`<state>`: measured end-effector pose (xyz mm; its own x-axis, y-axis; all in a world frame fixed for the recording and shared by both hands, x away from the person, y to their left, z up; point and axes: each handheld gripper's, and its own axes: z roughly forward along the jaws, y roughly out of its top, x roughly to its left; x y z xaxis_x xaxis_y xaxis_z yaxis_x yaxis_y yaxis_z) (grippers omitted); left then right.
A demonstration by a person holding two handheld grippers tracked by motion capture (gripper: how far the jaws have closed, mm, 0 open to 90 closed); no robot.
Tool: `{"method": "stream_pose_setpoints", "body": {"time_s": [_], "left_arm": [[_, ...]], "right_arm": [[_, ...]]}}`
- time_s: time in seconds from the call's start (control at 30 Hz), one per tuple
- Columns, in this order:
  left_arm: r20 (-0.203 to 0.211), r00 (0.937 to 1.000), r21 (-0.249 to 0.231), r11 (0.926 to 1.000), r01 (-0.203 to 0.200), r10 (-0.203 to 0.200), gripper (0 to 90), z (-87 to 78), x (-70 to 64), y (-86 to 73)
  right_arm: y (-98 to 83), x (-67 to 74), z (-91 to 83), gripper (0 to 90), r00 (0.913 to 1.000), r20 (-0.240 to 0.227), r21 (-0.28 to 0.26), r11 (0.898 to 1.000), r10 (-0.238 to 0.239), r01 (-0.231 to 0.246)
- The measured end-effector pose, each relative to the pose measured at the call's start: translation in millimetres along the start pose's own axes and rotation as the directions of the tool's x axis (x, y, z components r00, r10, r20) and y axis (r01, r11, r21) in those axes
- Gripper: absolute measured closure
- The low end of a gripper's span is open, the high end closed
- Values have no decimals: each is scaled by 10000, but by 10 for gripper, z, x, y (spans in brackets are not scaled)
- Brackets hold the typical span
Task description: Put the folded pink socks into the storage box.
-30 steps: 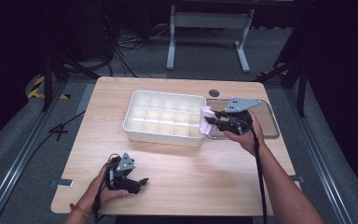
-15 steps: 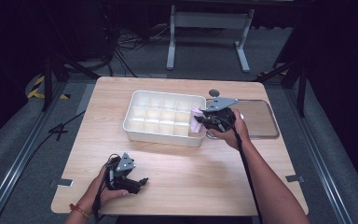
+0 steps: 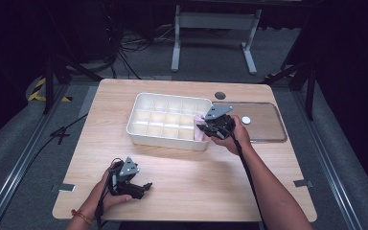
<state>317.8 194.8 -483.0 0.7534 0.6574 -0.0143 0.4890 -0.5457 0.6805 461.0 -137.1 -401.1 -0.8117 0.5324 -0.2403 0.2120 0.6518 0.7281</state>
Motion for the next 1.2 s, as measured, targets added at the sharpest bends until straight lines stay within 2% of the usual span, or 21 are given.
{"method": "stream_pose_setpoints", "body": {"time_s": [0.33, 0.43, 0.53, 0.6, 0.77, 0.83, 1.07, 1.2], "left_arm": [[-26, 10000, -13, 10000, -31, 31, 110, -1, 1, 1], [4, 10000, 13, 10000, 7, -7, 110, -1, 0, 1], [12, 10000, 6, 10000, 8, -8, 109, -1, 0, 1], [6, 10000, 10, 10000, 4, -4, 110, -1, 0, 1], [6, 10000, 29, 10000, -21, 21, 109, -2, 2, 1], [3, 10000, 32, 10000, -22, 22, 109, -3, 2, 1], [6, 10000, 11, 10000, 5, -5, 110, -1, 0, 1], [-15, 10000, 16, 10000, -29, 29, 110, -2, 2, 2]], "right_arm": [[-32, -11, 55, 709, 9985, -540, 407, 9992, 87, -65], [-33, -18, 70, 706, 9972, -740, 579, 9983, -46, 89], [-41, -4, 115, 705, 9942, -1038, 1062, 9936, -270, 380], [-43, -1, 125, 705, 9944, -1007, 1119, 9927, -333, 446], [-30, -25, 140, 713, 9925, -1215, 1384, 9899, -149, 318], [-17, -21, 152, 717, 9922, -1229, 1551, 9871, -217, 408], [21, 19, 180, 735, 9868, -1343, 2098, 9706, -908, 1178], [46, 36, 209, 746, 9864, -1400, 2540, 9598, -858, 1195]]}}
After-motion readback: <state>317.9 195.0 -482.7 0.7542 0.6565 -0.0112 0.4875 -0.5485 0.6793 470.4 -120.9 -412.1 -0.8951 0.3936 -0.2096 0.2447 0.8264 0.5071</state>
